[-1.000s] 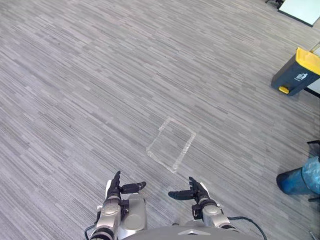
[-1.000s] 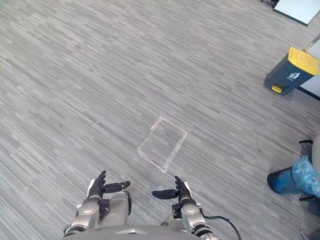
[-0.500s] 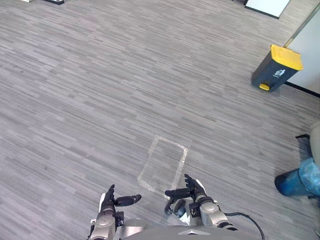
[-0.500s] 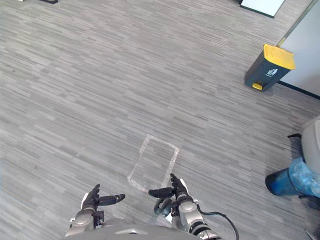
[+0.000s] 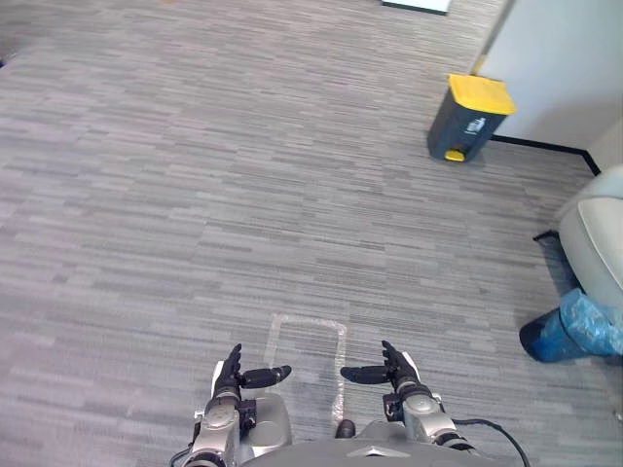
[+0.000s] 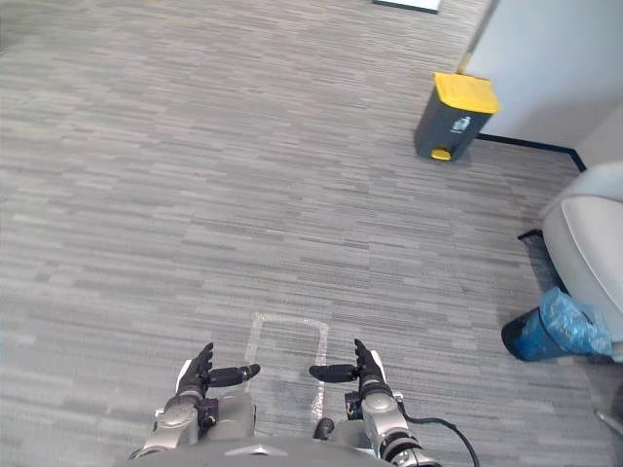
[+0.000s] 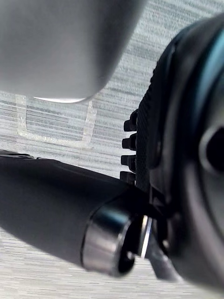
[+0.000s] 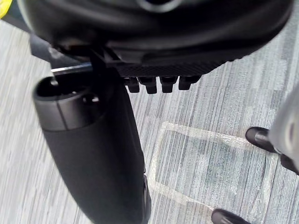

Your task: Organize the slippers on the shoe rack

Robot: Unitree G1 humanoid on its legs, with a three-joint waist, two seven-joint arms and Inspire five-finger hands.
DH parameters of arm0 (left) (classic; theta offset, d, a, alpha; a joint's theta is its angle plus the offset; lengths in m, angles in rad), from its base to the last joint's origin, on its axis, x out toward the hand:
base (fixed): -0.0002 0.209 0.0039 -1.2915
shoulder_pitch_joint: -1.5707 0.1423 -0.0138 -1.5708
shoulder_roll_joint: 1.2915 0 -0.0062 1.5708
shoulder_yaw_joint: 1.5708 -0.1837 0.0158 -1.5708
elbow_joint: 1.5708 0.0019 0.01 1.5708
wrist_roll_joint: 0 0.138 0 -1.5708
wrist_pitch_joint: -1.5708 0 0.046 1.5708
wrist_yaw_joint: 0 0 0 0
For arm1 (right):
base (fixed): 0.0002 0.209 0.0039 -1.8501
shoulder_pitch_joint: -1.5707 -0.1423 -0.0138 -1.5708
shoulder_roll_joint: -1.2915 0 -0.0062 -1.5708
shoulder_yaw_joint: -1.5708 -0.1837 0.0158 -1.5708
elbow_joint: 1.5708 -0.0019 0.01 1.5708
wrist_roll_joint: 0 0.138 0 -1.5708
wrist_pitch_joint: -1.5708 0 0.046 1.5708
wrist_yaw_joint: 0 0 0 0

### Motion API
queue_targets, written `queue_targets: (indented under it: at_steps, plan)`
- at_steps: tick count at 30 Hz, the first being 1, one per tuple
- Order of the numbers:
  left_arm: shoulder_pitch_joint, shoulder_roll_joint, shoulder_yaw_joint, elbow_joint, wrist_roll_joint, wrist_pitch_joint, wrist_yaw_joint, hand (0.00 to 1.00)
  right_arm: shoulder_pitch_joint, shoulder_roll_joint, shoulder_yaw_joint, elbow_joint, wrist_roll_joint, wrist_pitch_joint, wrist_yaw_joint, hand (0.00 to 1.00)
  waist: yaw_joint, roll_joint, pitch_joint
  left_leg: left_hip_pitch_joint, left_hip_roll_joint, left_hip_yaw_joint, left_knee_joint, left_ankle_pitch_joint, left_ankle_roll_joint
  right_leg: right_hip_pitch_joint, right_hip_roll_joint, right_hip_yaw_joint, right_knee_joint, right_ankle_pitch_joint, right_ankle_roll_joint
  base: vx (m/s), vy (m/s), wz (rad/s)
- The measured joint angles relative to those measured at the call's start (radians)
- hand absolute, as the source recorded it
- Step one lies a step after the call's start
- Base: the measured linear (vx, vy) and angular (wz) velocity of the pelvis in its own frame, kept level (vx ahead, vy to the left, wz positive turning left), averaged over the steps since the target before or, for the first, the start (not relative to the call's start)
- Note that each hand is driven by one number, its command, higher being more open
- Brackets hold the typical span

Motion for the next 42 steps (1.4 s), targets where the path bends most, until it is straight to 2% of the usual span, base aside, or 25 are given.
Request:
queue_targets:
  at_steps: [2, 4, 5, 7, 8, 10, 11, 15, 19, 21, 23, 24, 25, 26, 28, 30, 31, 32, 33, 34, 36, 37, 38, 41, 42]
  plan:
    - [-0.001, 0.006, 0.009, 0.001, -0.023, 0.002, 0.001, 1.00, 0.004, 0.005, 0.000, 0.001, -0.002, -0.001, 0.002, 1.00, 0.014, -0.002, 0.001, 0.014, -0.026, 0.010, 0.052, -0.011, 0.001, 0.012, -0.023, 0.064, -0.006, -0.002, 0.006, 0.24, 0.301, -0.86]
    - [0.007, 0.008, 0.032, 0.013, -0.023, 0.003, -0.002, 1.00, 0.004, 0.012, -0.006, 0.000, -0.004, -0.001, 0.005, 1.00, 0.006, 0.001, 0.001, 0.073, -0.033, 0.055, 0.017, -0.043, 0.047, -0.009, -0.047, 0.091, 0.047, -0.002, 0.041, 0.10, 0.178, -0.82]
    - [0.006, 0.008, 0.035, 0.015, -0.023, 0.004, -0.002, 1.00, 0.003, 0.012, -0.006, 0.000, -0.004, -0.001, 0.005, 1.00, 0.007, 0.003, 0.003, 0.084, -0.031, 0.067, 0.006, -0.048, 0.056, -0.017, -0.050, 0.086, 0.062, -0.002, 0.045, 0.05, 0.148, -0.66]
    - [0.005, 0.009, 0.045, 0.024, -0.028, 0.009, 0.000, 1.00, -0.002, 0.012, -0.006, -0.001, -0.006, -0.003, 0.010, 1.00, 0.010, 0.003, 0.012, 0.147, -0.025, 0.138, -0.057, -0.053, 0.070, -0.070, -0.088, -0.006, 0.166, -0.001, 0.046, 0.01, 0.106, -0.96]
    - [0.012, 0.009, 0.063, 0.028, -0.032, 0.009, 0.000, 1.00, -0.003, 0.013, -0.004, 0.001, -0.024, -0.004, 0.016, 1.00, 0.015, 0.011, 0.018, 0.196, -0.019, 0.205, -0.095, -0.051, 0.074, -0.080, -0.129, -0.131, 0.209, -0.005, 0.035, -0.01, 0.064, -1.27]
    - [0.026, 0.014, 0.074, 0.029, -0.032, 0.009, 0.002, 1.00, -0.008, 0.016, -0.003, 0.003, -0.031, -0.005, 0.021, 1.00, 0.018, 0.007, 0.017, 0.244, -0.017, 0.286, -0.135, -0.050, 0.076, -0.080, -0.179, -0.294, 0.228, -0.029, -0.011, 0.00, 0.019, -1.40]
    - [0.030, 0.023, 0.072, 0.046, -0.031, 0.009, 0.001, 1.00, -0.022, 0.014, -0.004, 0.016, -0.041, -0.004, 0.021, 1.00, 0.012, 0.010, 0.018, 0.272, -0.007, 0.343, -0.159, -0.053, 0.072, -0.086, -0.176, -0.356, 0.201, -0.027, -0.010, 0.05, -0.034, -1.18]
    - [0.027, 0.037, 0.067, 0.079, -0.029, 0.018, -0.007, 1.00, -0.035, 0.001, -0.006, 0.019, -0.042, -0.003, 0.018, 1.00, -0.007, 0.007, 0.018, 0.273, 0.014, 0.411, -0.211, -0.028, 0.050, -0.141, -0.125, -0.349, 0.154, 0.006, -0.026, 0.07, -0.060, -0.73]
    - [0.028, 0.042, 0.057, 0.089, -0.020, 0.024, -0.020, 1.00, -0.035, -0.015, -0.010, 0.025, -0.042, -0.002, 0.013, 1.00, -0.008, 0.016, 0.021, 0.252, 0.046, 0.394, -0.155, -0.026, 0.046, -0.122, -0.069, -0.332, 0.088, 0.016, -0.040, 0.09, -0.082, -0.31]
    - [0.032, 0.039, 0.056, 0.086, -0.020, 0.024, -0.024, 1.00, -0.033, -0.017, -0.030, 0.035, -0.040, -0.001, 0.013, 1.00, -0.003, 0.028, 0.026, 0.186, 0.101, 0.357, 0.054, -0.030, 0.039, -0.065, -0.020, -0.315, 0.015, 0.030, -0.047, 0.09, -0.089, -0.28]
    - [0.058, 0.021, 0.061, 0.085, -0.023, 0.024, -0.023, 1.00, -0.030, -0.030, -0.031, 0.038, -0.038, -0.001, 0.012, 1.00, 0.004, 0.071, 0.018, 0.104, 0.167, 0.337, 0.276, -0.014, 0.025, -0.035, 0.038, -0.263, -0.019, 0.032, -0.064, 0.13, 0.008, -0.74]
    - [0.058, 0.007, 0.071, 0.078, -0.027, 0.021, -0.022, 1.00, -0.029, -0.034, -0.033, 0.037, -0.037, -0.001, 0.011, 1.00, 0.014, 0.085, 0.018, 0.065, 0.174, 0.295, 0.358, -0.024, 0.025, -0.029, 0.054, -0.229, -0.025, 0.033, -0.077, 0.19, 0.105, -1.16]
    - [0.058, 0.004, 0.068, 0.066, -0.022, 0.021, -0.024, 1.00, -0.029, -0.040, -0.046, 0.043, -0.027, 0.002, 0.008, 1.00, 0.027, 0.087, 0.018, 0.040, 0.139, 0.241, 0.352, -0.083, 0.028, -0.026, 0.056, -0.179, -0.028, 0.034, -0.079, 0.16, 0.124, -0.99]
    - [0.058, 0.004, 0.068, 0.065, -0.022, 0.021, -0.024, 1.00, -0.029, -0.042, -0.047, 0.047, -0.023, 0.004, 0.006, 1.00, 0.029, 0.085, 0.018, 0.032, 0.125, 0.227, 0.337, -0.101, 0.027, -0.025, 0.055, -0.160, -0.028, 0.035, -0.080, 0.14, 0.148, -1.12]
    - [0.057, 0.005, 0.068, 0.064, -0.024, 0.020, -0.024, 1.00, -0.029, -0.043, -0.064, 0.048, -0.020, 0.005, -0.005, 1.00, 0.030, 0.077, 0.020, -0.005, 0.057, 0.138, 0.184, -0.130, 0.031, -0.024, 0.048, -0.058, -0.029, 0.038, -0.075, 0.12, 0.189, -1.30]
    - [0.057, 0.005, 0.068, 0.063, -0.024, 0.017, -0.024, 1.00, -0.029, -0.044, -0.073, 0.048, -0.020, 0.005, -0.010, 1.00, 0.030, 0.075, 0.021, -0.023, 0.018, 0.050, 0.085, -0.125, 0.029, -0.026, 0.042, 0.004, -0.027, 0.037, -0.063, 0.10, 0.226, -1.27]
    - [0.060, -0.001, 0.070, 0.058, -0.024, 0.016, -0.023, 1.00, -0.030, -0.049, -0.075, 0.048, -0.020, 0.005, -0.012, 1.00, 0.032, 0.083, 0.023, -0.026, -0.027, -0.087, -0.017, -0.081, 0.000, -0.034, 0.039, 0.077, -0.012, 0.028, -0.038, 0.12, 0.286, -1.43]
    - [0.067, -0.012, 0.069, 0.058, -0.024, 0.016, -0.023, 1.00, -0.026, -0.056, -0.074, 0.046, -0.020, 0.005, -0.012, 1.00, 0.036, 0.100, 0.014, 0.003, -0.040, -0.104, -0.038, -0.022, -0.014, -0.039, 0.045, 0.115, 0.000, 0.023, -0.010, 0.22, 0.418, -1.64]
    - [0.072, -0.008, 0.068, 0.060, -0.023, 0.016, -0.019, 1.00, -0.021, -0.053, -0.072, 0.044, -0.021, 0.004, -0.013, 1.00, 0.040, 0.095, 0.007, 0.025, -0.064, -0.091, -0.045, -0.015, 0.015, -0.037, 0.036, 0.154, -0.001, 0.031, 0.000, 0.16, 0.244, -1.00]
    - [0.072, -0.003, 0.068, 0.060, -0.023, 0.017, -0.017, 1.00, -0.021, -0.049, -0.072, 0.044, -0.021, 0.005, -0.012, 1.00, 0.035, 0.088, 0.005, 0.026, -0.067, -0.080, -0.043, -0.020, 0.018, -0.035, 0.030, 0.161, -0.005, 0.032, 0.002, 0.21, 0.292, -0.76]
    - [0.072, -0.001, 0.072, 0.065, -0.025, 0.019, -0.016, 1.00, -0.011, -0.035, -0.083, 0.047, -0.022, 0.005, -0.009, 1.00, 0.036, 0.074, -0.002, 0.047, -0.066, 0.003, -0.019, -0.040, 0.047, -0.039, 0.017, 0.212, 0.000, 0.025, 0.017, 0.20, 0.239, -0.67]
    - [0.072, -0.001, 0.074, 0.065, -0.026, 0.020, -0.016, 1.00, -0.011, -0.033, -0.086, 0.047, -0.022, 0.005, -0.009, 1.00, 0.036, 0.074, -0.002, 0.048, -0.066, 0.009, -0.020, -0.040, 0.047, -0.040, 0.015, 0.212, 0.001, 0.025, 0.018, 0.23, 0.220, -0.88]
    - [0.073, 0.003, 0.076, 0.069, -0.027, 0.024, -0.016, 1.00, -0.011, -0.018, -0.091, 0.047, -0.022, 0.005, -0.010, 1.00, 0.037, 0.059, -0.011, 0.071, -0.072, 0.051, -0.032, -0.041, 0.047, -0.046, 0.003, 0.220, 0.001, 0.029, 0.026, 0.22, 0.176, -0.79]
    - [0.072, 0.003, 0.068, 0.070, -0.026, 0.028, -0.017, 1.00, -0.012, -0.015, -0.092, 0.052, -0.023, 0.004, -0.009, 1.00, 0.038, 0.061, -0.013, 0.132, -0.079, 0.111, -0.058, -0.041, 0.048, -0.042, -0.012, 0.237, 0.001, 0.033, 0.033, 0.16, 0.095, -0.99]
    - [0.072, 0.002, 0.065, 0.071, -0.023, 0.031, -0.017, 1.00, -0.015, -0.016, -0.092, 0.057, -0.027, 0.006, -0.010, 1.00, 0.038, 0.063, -0.015, 0.162, -0.074, 0.137, -0.081, -0.040, 0.048, -0.045, -0.016, 0.204, 0.011, 0.038, 0.040, 0.13, 0.031, -0.87]
